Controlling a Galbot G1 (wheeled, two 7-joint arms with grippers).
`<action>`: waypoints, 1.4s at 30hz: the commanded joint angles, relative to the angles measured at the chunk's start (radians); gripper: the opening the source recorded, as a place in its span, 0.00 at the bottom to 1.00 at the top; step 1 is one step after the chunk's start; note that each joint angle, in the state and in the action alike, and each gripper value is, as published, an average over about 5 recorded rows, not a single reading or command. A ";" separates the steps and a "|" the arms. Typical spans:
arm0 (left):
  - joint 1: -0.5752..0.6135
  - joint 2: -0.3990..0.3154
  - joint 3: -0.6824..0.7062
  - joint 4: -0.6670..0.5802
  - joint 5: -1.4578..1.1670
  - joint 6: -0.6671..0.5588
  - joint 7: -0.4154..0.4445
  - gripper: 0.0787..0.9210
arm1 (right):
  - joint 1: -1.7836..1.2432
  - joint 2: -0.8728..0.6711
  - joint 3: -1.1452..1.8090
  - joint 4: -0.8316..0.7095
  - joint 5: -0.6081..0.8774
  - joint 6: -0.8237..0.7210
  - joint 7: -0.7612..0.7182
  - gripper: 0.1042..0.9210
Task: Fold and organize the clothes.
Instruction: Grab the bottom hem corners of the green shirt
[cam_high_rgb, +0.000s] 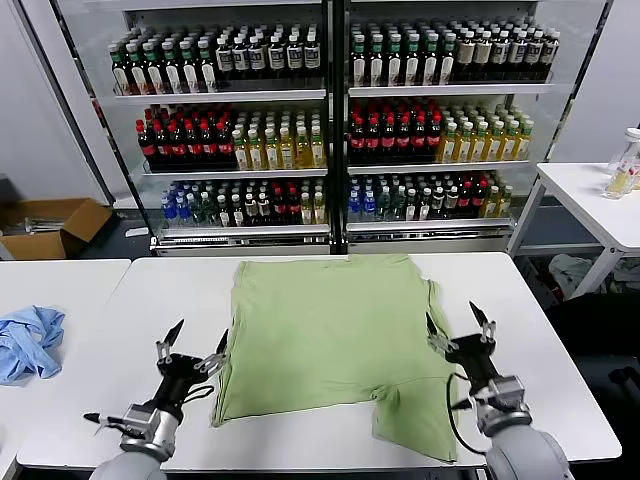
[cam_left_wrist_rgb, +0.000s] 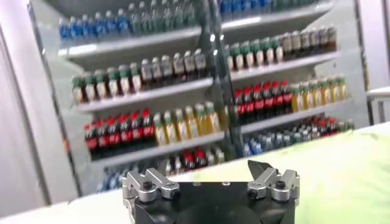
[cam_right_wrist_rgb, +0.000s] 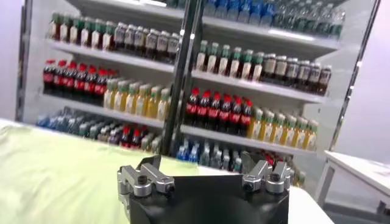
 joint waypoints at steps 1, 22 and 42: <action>0.141 0.052 0.005 -0.124 -0.083 0.131 -0.082 0.88 | -0.138 -0.075 0.010 0.081 0.040 -0.004 -0.003 0.88; 0.129 0.014 0.061 -0.042 -0.110 0.204 -0.116 0.88 | -0.244 -0.027 0.003 0.038 0.091 0.002 0.037 0.88; 0.082 -0.017 0.077 -0.008 -0.164 0.207 -0.109 0.67 | -0.228 -0.004 -0.030 -0.005 0.115 0.010 0.074 0.60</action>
